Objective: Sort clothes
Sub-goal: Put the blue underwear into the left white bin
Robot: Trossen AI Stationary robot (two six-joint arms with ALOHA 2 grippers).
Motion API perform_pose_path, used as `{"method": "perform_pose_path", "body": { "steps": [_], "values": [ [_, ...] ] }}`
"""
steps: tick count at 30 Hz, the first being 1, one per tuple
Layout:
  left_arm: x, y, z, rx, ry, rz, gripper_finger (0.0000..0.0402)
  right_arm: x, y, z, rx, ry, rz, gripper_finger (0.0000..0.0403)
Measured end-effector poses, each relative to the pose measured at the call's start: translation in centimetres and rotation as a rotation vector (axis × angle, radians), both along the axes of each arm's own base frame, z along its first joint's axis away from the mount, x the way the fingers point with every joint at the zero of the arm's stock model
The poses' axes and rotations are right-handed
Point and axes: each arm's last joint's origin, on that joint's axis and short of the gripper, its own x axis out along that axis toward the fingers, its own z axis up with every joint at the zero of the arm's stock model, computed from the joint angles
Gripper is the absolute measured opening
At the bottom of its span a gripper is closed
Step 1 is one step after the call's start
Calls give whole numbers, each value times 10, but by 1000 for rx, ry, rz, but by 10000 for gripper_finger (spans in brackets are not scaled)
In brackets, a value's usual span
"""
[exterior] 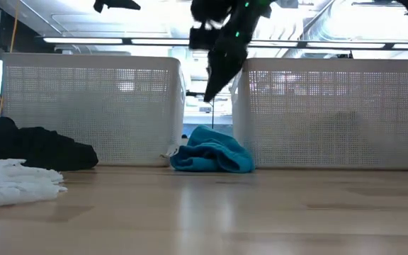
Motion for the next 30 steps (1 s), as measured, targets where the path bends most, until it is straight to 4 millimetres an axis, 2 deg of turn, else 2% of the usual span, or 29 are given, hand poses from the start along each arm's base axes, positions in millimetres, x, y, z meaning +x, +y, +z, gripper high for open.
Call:
{"method": "perform_pose_path", "body": {
  "steps": [6,10,12,14,17,19,20,23,27,30],
  "values": [
    [0,0,0,0,0,0,239,20,-8,-57,-80,128,-171,202],
    [0,0,0,-1,0,0,239,27,-17,-91,-56,199,-197,233],
    [0,0,0,-2,0,0,239,25,-19,-107,-17,275,-192,223],
    [0,0,0,-7,-2,1,239,27,-19,-116,13,288,-185,190],
    [0,-1,0,-23,-14,1,239,24,-18,-119,30,322,-173,101],
    [0,-1,-1,-24,-12,0,239,23,-17,-108,53,296,-155,35],
    [0,-1,-1,-25,-12,-1,239,22,-17,-102,64,281,-144,18],
    [0,-1,-1,-26,-8,-1,239,15,-15,-77,93,226,-121,23],
    [0,-1,-1,-26,-8,-1,239,-3,-10,-6,104,36,-80,6],
    [0,-1,-1,-26,-8,-1,239,-20,-7,30,123,-60,-54,7]
  ]
}}
